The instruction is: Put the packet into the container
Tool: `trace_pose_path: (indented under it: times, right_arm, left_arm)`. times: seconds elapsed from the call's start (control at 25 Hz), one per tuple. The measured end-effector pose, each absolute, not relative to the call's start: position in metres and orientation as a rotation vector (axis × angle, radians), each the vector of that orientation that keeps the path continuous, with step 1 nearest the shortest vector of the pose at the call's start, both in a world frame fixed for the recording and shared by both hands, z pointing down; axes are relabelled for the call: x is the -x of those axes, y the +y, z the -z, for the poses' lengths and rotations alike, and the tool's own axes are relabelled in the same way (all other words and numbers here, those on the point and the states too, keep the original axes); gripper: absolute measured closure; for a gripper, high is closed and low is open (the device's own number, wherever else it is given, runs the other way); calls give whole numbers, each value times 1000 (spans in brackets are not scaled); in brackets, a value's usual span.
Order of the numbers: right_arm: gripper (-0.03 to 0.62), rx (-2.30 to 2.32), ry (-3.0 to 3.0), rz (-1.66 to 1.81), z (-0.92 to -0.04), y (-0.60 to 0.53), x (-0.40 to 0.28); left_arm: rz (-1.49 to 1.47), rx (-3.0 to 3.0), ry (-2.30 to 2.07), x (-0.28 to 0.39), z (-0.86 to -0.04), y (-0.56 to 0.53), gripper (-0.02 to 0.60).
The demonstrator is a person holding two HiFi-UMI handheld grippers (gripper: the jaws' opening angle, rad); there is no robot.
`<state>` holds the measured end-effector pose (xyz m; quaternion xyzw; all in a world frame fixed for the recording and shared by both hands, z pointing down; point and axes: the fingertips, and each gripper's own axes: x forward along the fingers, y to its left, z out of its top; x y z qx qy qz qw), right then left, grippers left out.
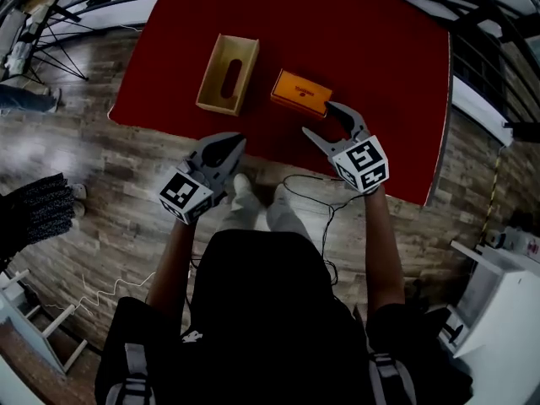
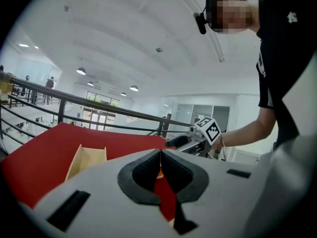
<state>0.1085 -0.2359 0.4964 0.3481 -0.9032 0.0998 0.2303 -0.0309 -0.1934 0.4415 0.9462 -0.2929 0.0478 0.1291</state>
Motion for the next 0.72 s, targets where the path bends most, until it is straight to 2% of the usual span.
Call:
trace_pose_path:
  times: [0.12, 0.2, 0.48, 0.72]
  right_arm:
    - [206, -821, -2341, -207, -529, -262, -117]
    - [173, -745, -2252, -185, -553, -279, -124]
    - [122, -589, -2072, -290, -622, -299, -137]
    - [113, -574, -2047, -298, -647, -306, -131]
  left_arm:
    - [-153, -2735, -828, 34, -454, -199, 572]
    - [-160, -2722, -817, 37, -461, -201, 572]
    - [-193, -2685, -819, 46, -476, -200, 572]
    - [-216, -2679, -830, 55, -483, -204, 572]
